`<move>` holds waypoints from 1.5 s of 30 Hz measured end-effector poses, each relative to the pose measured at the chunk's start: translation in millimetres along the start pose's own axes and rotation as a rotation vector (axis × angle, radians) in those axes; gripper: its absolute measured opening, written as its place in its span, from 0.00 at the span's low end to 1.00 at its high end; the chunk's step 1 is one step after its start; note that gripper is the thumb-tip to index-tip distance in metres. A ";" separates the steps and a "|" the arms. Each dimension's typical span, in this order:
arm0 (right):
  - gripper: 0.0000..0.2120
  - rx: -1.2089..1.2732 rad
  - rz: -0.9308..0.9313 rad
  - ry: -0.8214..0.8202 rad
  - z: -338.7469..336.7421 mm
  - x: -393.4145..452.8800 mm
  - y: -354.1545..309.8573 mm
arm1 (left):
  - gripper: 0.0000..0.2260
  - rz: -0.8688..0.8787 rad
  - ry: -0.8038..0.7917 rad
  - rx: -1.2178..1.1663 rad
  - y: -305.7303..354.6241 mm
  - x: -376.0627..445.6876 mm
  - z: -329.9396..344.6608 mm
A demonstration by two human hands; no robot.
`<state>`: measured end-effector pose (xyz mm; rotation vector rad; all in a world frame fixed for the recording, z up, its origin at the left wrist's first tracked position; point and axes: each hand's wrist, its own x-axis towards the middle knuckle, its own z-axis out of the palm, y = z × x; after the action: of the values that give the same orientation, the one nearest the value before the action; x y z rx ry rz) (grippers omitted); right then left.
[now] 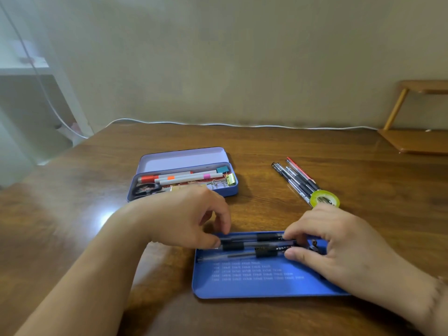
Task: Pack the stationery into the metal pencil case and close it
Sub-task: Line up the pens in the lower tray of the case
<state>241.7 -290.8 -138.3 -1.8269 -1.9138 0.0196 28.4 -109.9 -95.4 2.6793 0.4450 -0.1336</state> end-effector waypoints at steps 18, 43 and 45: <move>0.12 -0.052 0.063 -0.001 3.1 -0.7 -6.5 | 0.07 0.008 0.011 0.065 5.6 -1.2 2.3; 0.07 0.011 0.162 0.136 -19.0 2.4 5.4 | 0.13 0.057 0.026 0.055 3.9 5.2 6.2; 0.02 -0.030 0.247 0.207 -34.0 1.1 19.7 | 0.12 0.072 0.070 0.072 3.1 5.0 6.0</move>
<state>272.2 -298.5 -114.7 -1.9904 -1.5492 -0.1120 34.0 -113.7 -100.4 2.7741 0.3712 -0.0361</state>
